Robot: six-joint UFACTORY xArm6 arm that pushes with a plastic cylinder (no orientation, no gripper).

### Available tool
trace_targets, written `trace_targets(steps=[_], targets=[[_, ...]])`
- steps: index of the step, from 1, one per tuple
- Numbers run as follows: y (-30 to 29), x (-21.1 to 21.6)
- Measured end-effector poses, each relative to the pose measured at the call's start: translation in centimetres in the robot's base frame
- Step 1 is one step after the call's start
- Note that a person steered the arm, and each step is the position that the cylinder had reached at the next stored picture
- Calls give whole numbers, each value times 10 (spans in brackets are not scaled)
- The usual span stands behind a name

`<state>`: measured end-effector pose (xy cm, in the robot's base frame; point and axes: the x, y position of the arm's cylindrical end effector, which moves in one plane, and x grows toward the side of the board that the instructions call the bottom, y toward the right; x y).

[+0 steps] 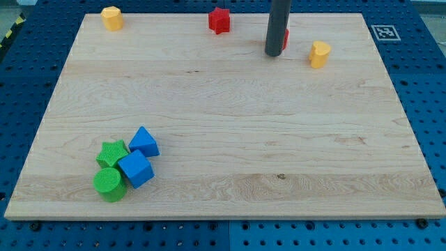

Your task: Move the red circle right towards the top right

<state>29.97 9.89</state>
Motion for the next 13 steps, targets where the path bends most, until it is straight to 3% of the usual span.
trace_targets(steps=[3,5,7,8,10,13], targets=[[2,-18],[-36,-21],[-37,-56],[-33,-46],[-5,-46],[85,-56]])
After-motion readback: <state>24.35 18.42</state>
